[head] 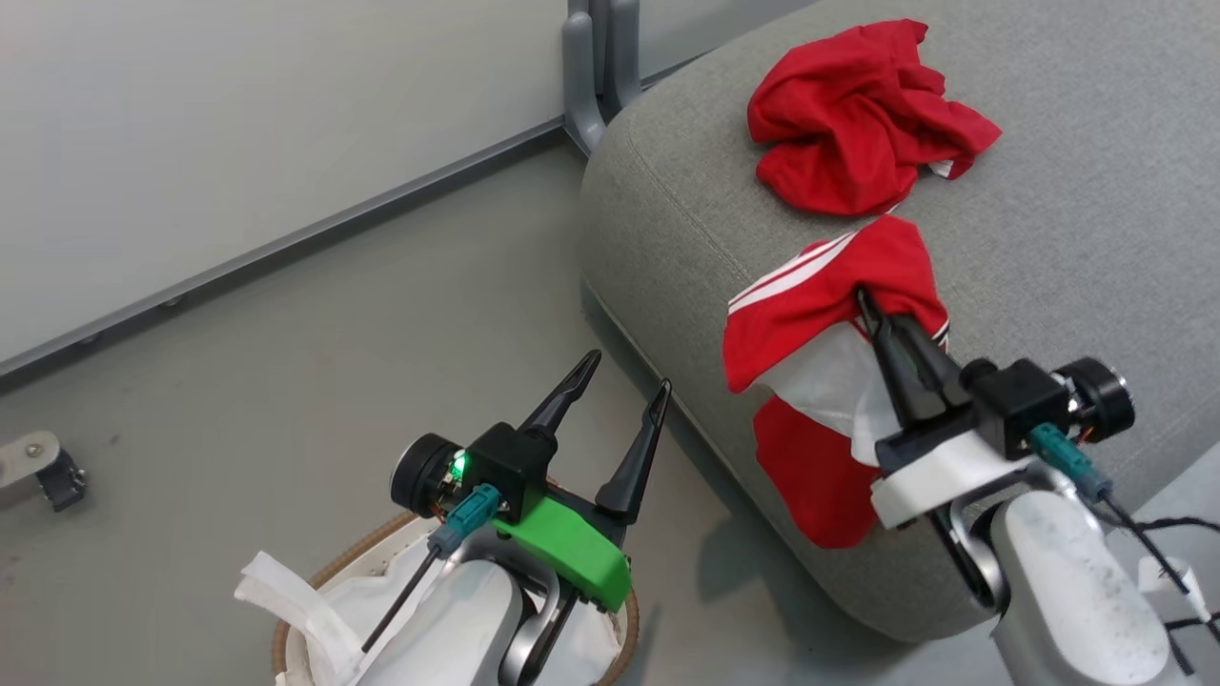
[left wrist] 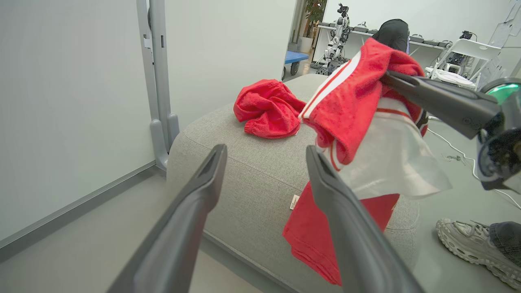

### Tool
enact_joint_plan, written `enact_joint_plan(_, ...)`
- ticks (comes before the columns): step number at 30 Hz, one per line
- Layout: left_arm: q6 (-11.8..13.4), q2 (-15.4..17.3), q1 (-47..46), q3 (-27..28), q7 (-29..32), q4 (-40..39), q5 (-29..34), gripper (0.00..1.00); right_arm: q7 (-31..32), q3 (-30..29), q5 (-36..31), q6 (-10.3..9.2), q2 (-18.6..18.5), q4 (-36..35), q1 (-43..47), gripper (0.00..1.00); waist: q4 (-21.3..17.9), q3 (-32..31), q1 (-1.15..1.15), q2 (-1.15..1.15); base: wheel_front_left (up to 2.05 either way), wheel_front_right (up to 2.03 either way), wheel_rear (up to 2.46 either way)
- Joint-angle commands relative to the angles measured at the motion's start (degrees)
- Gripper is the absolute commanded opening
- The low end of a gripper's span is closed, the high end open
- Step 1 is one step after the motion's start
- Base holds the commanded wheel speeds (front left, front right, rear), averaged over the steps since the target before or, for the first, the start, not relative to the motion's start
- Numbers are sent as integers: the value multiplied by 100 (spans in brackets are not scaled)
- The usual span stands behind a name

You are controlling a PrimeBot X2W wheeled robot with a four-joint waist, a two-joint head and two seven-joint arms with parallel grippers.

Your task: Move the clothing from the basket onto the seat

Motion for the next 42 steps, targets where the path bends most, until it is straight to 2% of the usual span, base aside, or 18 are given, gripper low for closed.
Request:
enact_joint_plan(1,-23,40,-95,30,5,48,37,100,-12,-30,-50,-6,-138,-80,-280,0,-179,280,0,0,0,0,0)
enact_joint_plan(8,-62,44,-97,316,5,176,362,100,-12,-30,-77,-6,-1027,12,-1683,0,-146,759,0,0,0,0,0)
enact_joint_plan(14,-141,115,-326,421,6,130,666,100,-10,-590,-186,-6,-1796,292,-2912,0,319,1476,0,0,0,0,0)
enact_joint_plan(19,-196,218,-612,340,6,16,858,100,-10,-1183,-396,-6,-2302,1019,-3694,0,718,2126,0,0,0,0,0)
enact_joint_plan(22,-202,264,-766,331,5,-18,895,100,-9,-1582,-528,-6,-2475,1483,-3935,0,956,2423,0,0,0,0,0)
enact_joint_plan(28,-215,350,-920,376,6,-12,883,100,-7,-2358,-930,-6,-2268,2326,-3838,0,1311,2811,0,0,0,0,0)
enact_joint_plan(33,-215,446,-952,450,6,-19,903,100,-7,-3107,-1318,-6,-1816,2887,-3446,0,1453,2850,0,0,0,0,0)
enact_joint_plan(34,-215,453,-947,496,6,-14,896,100,-7,-3195,-1367,-6,-1716,2855,-3361,41,1462,2835,0,0,0,0,0)
enact_joint_plan(35,-215,457,-941,521,6,5,908,100,-8,-3254,-1472,-6,-1629,2766,-3222,100,1468,2816,0,0,0,0,0)
enact_joint_plan(42,-217,427,-864,575,6,153,971,100,-7,-3513,-1471,-7,-915,2293,-2133,100,1432,2433,0,0,0,0,0)
